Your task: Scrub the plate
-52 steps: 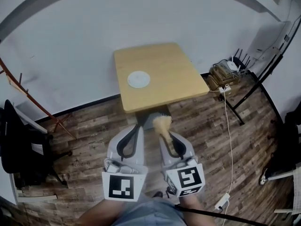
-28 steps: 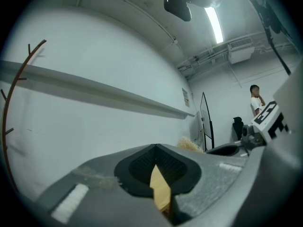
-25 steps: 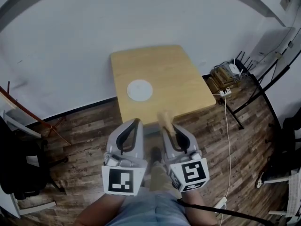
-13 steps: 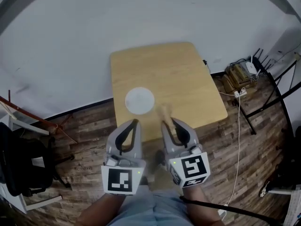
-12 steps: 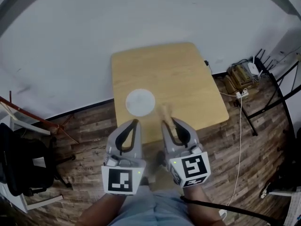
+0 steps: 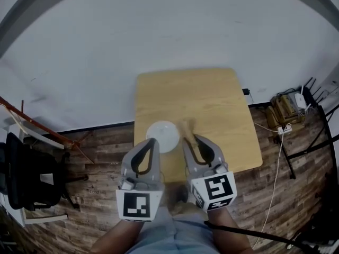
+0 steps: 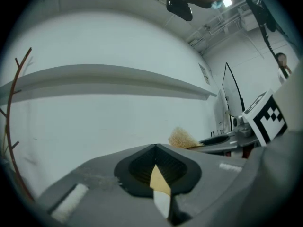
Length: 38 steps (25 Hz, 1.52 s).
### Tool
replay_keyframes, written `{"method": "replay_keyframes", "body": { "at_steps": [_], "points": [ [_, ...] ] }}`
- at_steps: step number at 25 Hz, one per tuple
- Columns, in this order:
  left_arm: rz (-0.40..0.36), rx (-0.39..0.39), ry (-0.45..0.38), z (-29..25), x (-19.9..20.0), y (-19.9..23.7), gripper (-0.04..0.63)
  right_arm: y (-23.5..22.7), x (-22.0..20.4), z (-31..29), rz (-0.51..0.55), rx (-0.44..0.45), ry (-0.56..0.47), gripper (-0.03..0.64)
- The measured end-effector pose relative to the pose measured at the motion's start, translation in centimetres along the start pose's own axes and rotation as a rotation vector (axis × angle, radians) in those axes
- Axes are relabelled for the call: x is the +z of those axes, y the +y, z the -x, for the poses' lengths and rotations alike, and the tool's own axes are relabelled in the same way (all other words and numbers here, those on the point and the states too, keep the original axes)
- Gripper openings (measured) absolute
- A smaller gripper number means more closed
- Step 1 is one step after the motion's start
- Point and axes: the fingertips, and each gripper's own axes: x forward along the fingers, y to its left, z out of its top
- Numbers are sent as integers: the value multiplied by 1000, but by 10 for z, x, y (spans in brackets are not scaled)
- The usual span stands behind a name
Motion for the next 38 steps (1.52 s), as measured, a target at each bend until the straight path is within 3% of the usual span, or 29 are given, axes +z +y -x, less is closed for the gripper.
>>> {"method": "replay_keyframes", "body": {
  "at_steps": [9,18,28,38],
  "points": [
    [1,78,-35,-17,9,26,20,-4,18,-36,47,66,-37,80],
    [26,75,-1,-37,-5,65,20,5,11,-76,47,69,6,80],
    [92,18,137,-62,-72,91,20,11,-63,-110,-6,51,199,80],
    [260,-46,380,-78,-181,97,20,16,-165,-122,-94,33,444,80]
  ]
}}
